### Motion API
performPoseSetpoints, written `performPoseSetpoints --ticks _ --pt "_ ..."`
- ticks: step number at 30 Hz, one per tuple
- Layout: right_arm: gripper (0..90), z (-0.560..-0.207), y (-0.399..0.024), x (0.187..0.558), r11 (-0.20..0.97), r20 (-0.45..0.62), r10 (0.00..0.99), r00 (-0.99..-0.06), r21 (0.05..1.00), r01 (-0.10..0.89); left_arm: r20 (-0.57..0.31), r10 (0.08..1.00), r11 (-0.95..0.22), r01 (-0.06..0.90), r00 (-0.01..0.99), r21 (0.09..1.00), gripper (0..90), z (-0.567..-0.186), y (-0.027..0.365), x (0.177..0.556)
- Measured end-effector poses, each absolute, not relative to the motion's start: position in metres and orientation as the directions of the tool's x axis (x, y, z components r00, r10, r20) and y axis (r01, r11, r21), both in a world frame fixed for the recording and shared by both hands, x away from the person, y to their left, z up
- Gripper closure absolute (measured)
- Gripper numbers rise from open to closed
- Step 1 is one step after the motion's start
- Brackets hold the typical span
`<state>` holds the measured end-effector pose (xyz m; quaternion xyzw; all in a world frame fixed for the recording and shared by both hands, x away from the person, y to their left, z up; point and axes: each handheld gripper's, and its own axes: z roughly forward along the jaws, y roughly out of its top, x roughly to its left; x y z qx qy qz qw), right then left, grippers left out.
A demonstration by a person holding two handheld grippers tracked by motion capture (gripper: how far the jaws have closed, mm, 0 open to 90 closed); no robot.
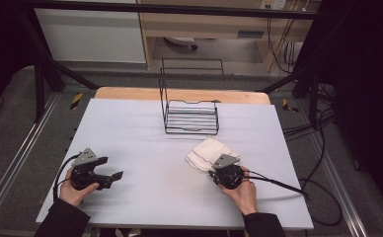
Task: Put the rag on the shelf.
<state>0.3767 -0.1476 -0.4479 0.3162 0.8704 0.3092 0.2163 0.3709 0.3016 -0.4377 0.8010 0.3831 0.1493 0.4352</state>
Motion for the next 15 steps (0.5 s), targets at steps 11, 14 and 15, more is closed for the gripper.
performPoseSetpoints --ticks 11,14,15 --pt "80.7 -0.438 -0.152 0.38 0.558 -0.111 0.703 -0.702 0.698 0.449 -0.097 0.745 -0.325 0.485 0.66 0.812 11.0 -0.438 0.302 0.371" --pt "81.0 -0.434 -0.153 0.379 0.534 -0.067 0.702 -0.709 0.708 0.462 -0.096 0.745 -0.325 0.485 0.661 0.812 11.0 -0.438 0.302 0.371" --pt "81.0 -0.432 -0.153 0.379 0.522 -0.045 0.7 -0.712 0.713 0.468 -0.097 0.745 -0.325 0.486 0.66 0.811 11.0 -0.438 0.302 0.371"
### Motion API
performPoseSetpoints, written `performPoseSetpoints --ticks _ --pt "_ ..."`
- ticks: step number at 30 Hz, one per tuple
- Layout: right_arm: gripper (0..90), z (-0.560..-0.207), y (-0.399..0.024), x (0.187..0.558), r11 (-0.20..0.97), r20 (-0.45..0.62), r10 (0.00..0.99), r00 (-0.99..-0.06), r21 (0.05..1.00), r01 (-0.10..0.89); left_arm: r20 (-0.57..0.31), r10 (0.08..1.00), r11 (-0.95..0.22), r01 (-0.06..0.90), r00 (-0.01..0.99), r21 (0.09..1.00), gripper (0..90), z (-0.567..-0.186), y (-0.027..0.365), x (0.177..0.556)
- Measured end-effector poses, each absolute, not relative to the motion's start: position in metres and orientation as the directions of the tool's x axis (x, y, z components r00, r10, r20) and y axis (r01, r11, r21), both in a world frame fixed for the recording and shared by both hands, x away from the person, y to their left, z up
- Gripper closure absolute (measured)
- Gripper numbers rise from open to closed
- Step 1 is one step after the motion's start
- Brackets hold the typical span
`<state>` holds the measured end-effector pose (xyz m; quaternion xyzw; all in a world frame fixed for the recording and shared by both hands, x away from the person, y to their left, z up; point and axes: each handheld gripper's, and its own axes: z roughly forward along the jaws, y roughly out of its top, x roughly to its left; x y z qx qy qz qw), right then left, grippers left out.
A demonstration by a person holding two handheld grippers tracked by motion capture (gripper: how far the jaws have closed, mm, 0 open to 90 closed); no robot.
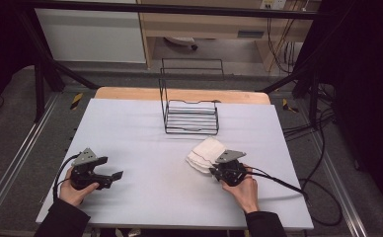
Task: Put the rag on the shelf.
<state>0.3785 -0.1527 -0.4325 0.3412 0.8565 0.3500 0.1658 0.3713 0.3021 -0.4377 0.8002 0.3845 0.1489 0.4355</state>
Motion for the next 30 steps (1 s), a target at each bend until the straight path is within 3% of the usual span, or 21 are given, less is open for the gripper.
performPoseSetpoints --ticks 20,25,30 --pt "80.5 -0.429 -0.111 0.355 0.499 0.127 0.633 -0.764 0.687 0.528 -0.096 0.746 -0.325 0.486 0.659 0.812 11.0 -0.437 0.302 0.371" --pt "80.1 -0.431 -0.106 0.354 0.506 0.123 0.629 -0.767 0.684 0.525 -0.096 0.745 -0.326 0.485 0.661 0.811 11.0 -0.437 0.302 0.371" --pt "73.9 -0.436 -0.105 0.354 0.502 0.14 0.623 -0.77 0.683 0.531 -0.094 0.743 -0.328 0.484 0.662 0.811 11.0 -0.436 0.299 0.371"
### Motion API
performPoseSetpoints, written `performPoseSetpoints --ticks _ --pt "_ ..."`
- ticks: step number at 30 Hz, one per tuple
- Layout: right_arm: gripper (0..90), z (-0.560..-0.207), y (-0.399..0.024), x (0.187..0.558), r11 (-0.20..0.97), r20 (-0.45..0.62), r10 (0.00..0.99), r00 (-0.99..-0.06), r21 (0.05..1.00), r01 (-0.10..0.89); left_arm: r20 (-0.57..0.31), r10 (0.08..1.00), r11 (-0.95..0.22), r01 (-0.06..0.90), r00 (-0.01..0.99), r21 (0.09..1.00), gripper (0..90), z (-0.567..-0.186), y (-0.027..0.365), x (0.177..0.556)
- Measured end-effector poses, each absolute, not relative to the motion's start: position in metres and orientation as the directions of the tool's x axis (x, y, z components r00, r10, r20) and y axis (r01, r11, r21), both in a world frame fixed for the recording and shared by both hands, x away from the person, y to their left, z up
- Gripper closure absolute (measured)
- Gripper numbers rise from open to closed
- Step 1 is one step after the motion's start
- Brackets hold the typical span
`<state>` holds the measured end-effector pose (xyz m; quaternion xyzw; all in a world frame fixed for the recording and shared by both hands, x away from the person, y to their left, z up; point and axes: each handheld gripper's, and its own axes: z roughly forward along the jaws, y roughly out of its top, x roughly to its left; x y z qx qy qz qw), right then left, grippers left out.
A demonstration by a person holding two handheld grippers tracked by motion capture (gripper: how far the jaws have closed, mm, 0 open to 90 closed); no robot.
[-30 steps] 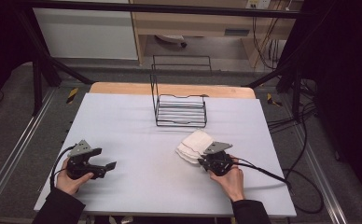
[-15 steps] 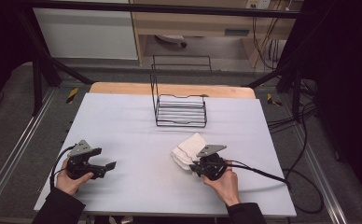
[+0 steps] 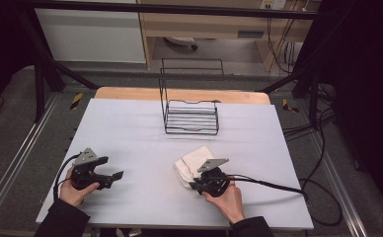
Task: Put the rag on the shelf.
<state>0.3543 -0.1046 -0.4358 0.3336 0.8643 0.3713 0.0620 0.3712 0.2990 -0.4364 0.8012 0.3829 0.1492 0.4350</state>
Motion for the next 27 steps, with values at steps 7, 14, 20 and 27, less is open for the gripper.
performPoseSetpoints --ticks 7,14,20,27 --pt "44.6 -0.42 -0.13 0.363 0.404 0.139 0.668 -0.731 0.758 0.513 -0.095 0.741 -0.33 0.485 0.664 0.81 11.0 -0.436 0.297 0.372" --pt "46.1 -0.433 -0.186 0.376 0.351 0.107 0.782 -0.614 0.738 0.576 -0.092 0.739 -0.338 0.486 0.667 0.806 10.9 -0.437 0.294 0.372" --pt "55.1 -0.447 -0.187 0.381 0.369 0.138 0.773 -0.619 0.696 0.616 -0.091 0.737 -0.343 0.486 0.67 0.804 11.0 -0.437 0.293 0.372" --pt "80.0 -0.446 -0.185 0.378 0.345 0.2 0.766 -0.611 0.674 0.653 -0.094 0.736 -0.342 0.488 0.67 0.803 11.0 -0.437 0.292 0.37"
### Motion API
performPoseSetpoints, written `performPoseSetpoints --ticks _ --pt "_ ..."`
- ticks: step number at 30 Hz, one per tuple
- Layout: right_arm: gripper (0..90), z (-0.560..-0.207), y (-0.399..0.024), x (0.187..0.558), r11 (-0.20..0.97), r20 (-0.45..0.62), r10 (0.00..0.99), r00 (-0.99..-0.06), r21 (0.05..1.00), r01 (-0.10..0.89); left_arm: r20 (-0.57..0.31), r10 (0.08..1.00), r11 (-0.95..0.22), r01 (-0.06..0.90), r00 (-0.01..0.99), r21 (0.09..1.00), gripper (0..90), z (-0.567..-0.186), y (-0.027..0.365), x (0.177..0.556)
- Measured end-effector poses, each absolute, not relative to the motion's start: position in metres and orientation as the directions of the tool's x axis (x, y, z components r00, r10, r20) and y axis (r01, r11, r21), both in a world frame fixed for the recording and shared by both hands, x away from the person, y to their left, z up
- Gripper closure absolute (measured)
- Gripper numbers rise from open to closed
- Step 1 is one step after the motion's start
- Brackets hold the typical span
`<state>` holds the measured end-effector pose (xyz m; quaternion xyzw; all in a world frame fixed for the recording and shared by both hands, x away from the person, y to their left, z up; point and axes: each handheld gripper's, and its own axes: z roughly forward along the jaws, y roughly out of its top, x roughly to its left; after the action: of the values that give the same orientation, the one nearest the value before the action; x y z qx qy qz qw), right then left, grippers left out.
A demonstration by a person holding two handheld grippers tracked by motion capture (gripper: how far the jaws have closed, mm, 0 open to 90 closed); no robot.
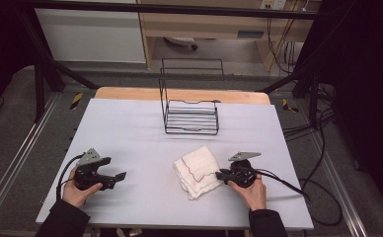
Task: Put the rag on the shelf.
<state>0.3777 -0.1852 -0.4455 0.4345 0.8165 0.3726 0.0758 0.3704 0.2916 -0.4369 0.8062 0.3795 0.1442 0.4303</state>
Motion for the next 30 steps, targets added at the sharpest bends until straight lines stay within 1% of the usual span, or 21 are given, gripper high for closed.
performPoseSetpoints --ticks 2,4,10,12,17,19,21,23,24,25,26,28,30 --pt "82.7 -0.443 -0.186 0.376 0.336 0.21 0.769 -0.603 0.671 0.661 -0.094 0.737 -0.341 0.488 0.67 0.803 11.0 -0.437 0.291 0.37" --pt "83.4 -0.44 -0.187 0.372 0.327 0.218 0.769 -0.6 0.673 0.663 -0.099 0.738 -0.337 0.492 0.667 0.803 11.0 -0.437 0.291 0.37" --pt "83.4 -0.436 -0.19 0.358 0.303 0.243 0.777 -0.58 0.663 0.684 -0.108 0.75 -0.324 0.505 0.653 0.8 11.2 -0.436 0.288 0.369" --pt "83.4 -0.436 -0.189 0.349 0.284 0.265 0.785 -0.561 0.651 0.704 -0.113 0.752 -0.319 0.51 0.649 0.799 11.5 -0.435 0.285 0.369" --pt "82.3 -0.439 -0.188 0.347 0.292 0.25 0.792 -0.557 0.647 0.705 -0.12 0.762 -0.308 0.519 0.636 0.797 11.0 -0.433 0.277 0.368" --pt "76.3 -0.438 -0.189 0.348 0.305 0.235 0.781 -0.579 0.666 0.681 -0.117 0.763 -0.311 0.519 0.636 0.796 8.5 -0.431 0.274 0.368" --pt "67.3 -0.436 -0.191 0.349 0.306 0.224 0.767 -0.601 0.695 0.65 -0.118 0.761 -0.311 0.517 0.638 0.797 7.2 -0.429 0.269 0.368" --pt "61.4 -0.434 -0.193 0.352 0.305 0.212 0.757 -0.618 0.722 0.621 -0.11 0.763 -0.315 0.516 0.637 0.797 7.3 -0.426 0.261 0.369" --pt "56.6 -0.433 -0.194 0.353 0.307 0.204 0.752 -0.626 0.733 0.607 -0.104 0.766 -0.317 0.514 0.634 0.797 7.4 -0.425 0.256 0.37" --pt "51.6 -0.432 -0.195 0.355 0.306 0.193 0.753 -0.629 0.743 0.595 -0.096 0.763 -0.326 0.509 0.64 0.797 7.4 -0.422 0.247 0.371" --pt "51.6 -0.432 -0.195 0.355 0.306 0.193 0.753 -0.629 0.743 0.595 -0.096 0.763 -0.326 0.509 0.64 0.797 7.3 -0.422 0.247 0.371" --pt "42.8 -0.432 -0.196 0.357 0.313 0.169 0.756 -0.632 0.754 0.577 -0.089 0.757 -0.34 0.506 0.648 0.793 7.3 -0.42 0.237 0.373" --pt "35.4 -0.434 -0.199 0.36 0.299 0.172 0.759 -0.628 0.764 0.571 -0.097 0.744 -0.342 0.502 0.661 0.794 7.8 -0.418 0.226 0.374"
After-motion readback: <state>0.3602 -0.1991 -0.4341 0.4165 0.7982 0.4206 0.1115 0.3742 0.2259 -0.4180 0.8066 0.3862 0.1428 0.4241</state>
